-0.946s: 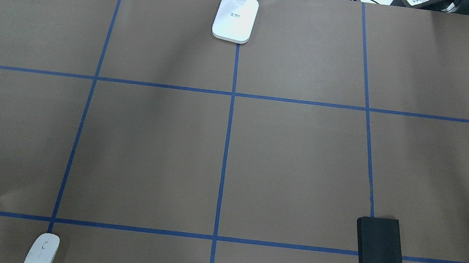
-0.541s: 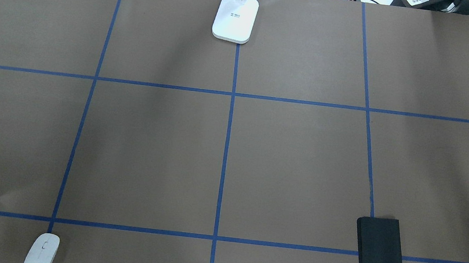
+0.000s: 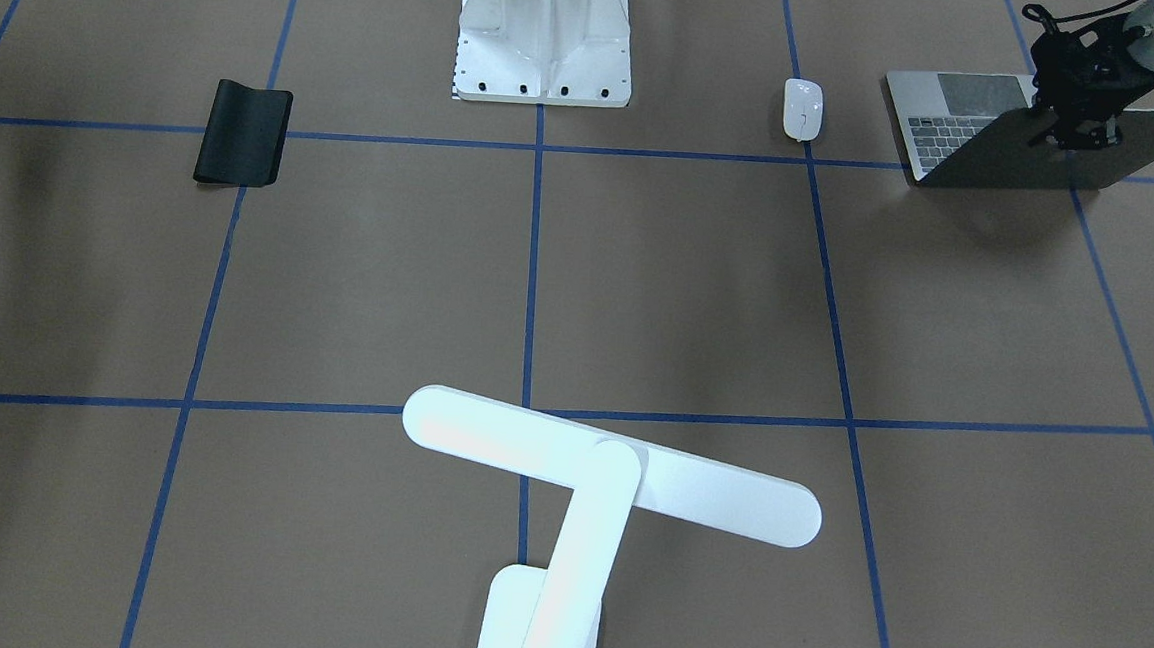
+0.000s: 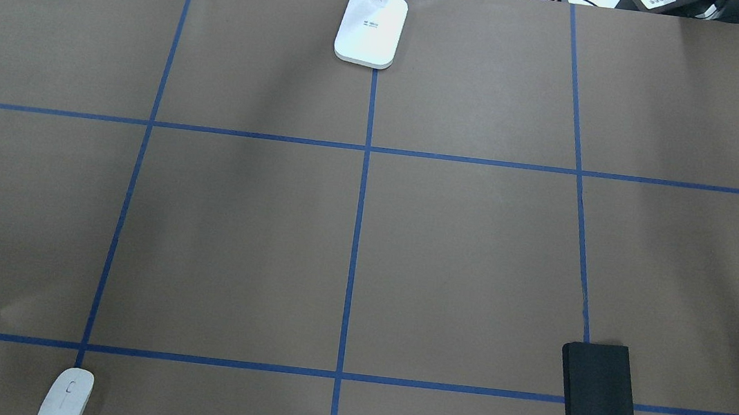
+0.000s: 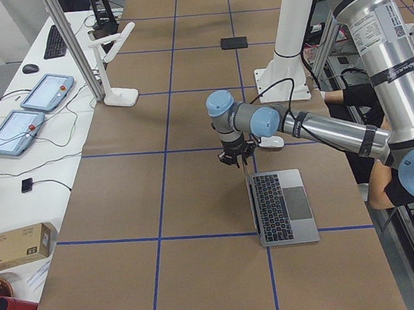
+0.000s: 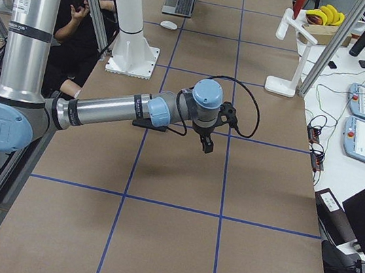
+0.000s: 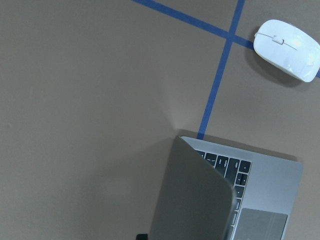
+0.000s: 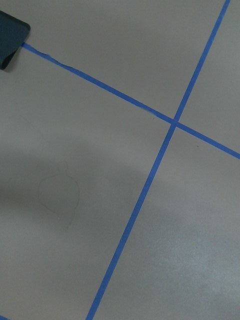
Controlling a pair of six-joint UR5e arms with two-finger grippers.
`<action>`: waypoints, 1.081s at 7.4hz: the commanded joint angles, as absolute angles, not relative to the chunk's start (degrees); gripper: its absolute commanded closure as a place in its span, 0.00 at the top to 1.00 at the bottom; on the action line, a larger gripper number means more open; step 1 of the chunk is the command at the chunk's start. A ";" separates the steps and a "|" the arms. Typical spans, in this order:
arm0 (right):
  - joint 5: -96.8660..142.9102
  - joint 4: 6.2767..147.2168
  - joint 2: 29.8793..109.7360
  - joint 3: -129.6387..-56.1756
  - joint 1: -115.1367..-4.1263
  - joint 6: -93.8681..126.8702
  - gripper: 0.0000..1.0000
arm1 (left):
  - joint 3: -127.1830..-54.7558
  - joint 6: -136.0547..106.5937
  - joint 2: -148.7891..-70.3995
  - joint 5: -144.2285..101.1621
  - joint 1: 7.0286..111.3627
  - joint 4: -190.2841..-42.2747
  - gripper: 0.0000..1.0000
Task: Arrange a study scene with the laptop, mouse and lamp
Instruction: 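Grasp the laptop edge with the left gripper and drag it farther out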
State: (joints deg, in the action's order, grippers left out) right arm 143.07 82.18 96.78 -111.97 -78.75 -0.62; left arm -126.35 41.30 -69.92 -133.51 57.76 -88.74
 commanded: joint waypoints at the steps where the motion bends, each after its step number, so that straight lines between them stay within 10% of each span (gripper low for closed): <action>1: 143.00 82.18 96.68 -111.80 -78.75 -0.62 0.99 | -126.30 41.83 -70.14 -133.51 57.83 -88.77 0.11; 8: 143.35 82.18 96.59 -111.97 -78.75 -0.53 0.99 | -127.53 47.64 -69.78 -134.03 62.92 -88.15 0.06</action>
State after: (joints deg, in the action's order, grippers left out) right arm 143.24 82.18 96.65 -111.95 -78.75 -0.60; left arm -127.39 47.40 -69.65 -134.00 61.92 -88.19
